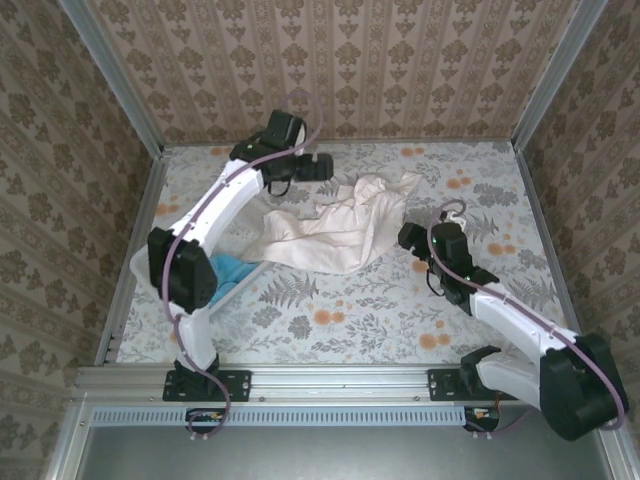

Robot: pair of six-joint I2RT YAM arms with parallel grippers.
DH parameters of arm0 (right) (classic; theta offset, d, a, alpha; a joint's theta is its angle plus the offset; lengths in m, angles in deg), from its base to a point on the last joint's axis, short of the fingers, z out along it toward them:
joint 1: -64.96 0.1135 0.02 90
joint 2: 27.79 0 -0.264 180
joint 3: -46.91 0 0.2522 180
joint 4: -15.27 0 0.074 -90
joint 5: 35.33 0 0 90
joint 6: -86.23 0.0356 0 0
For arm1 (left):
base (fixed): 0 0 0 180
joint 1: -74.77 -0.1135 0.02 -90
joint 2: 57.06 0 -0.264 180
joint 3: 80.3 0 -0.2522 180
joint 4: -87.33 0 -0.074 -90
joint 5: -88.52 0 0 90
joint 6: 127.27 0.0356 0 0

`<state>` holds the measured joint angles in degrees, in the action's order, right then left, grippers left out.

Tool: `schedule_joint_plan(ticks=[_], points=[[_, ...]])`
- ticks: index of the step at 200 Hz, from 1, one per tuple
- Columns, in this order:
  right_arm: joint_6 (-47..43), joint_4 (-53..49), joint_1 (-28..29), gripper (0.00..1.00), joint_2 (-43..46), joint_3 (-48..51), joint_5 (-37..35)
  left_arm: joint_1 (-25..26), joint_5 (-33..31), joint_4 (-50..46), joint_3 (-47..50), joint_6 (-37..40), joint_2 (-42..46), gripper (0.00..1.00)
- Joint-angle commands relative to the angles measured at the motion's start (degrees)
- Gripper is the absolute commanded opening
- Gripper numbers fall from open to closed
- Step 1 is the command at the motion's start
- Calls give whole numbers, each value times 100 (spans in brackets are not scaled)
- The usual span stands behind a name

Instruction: Fold and stack the t-shirts

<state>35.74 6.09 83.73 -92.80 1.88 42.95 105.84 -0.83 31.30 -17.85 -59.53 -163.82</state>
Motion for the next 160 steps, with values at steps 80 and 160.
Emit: schedule_joint_plan(ticks=[80, 160], points=[[-270, -2595, 734, 79, -4050, -3759, 1056, -451, -1126, 1231, 3000, -899, 2274, 93], [-373, -2733, 109, 0, -1298, -3533, 246, -998, -649, 1628, 3506, -1127, 2547, 95]])
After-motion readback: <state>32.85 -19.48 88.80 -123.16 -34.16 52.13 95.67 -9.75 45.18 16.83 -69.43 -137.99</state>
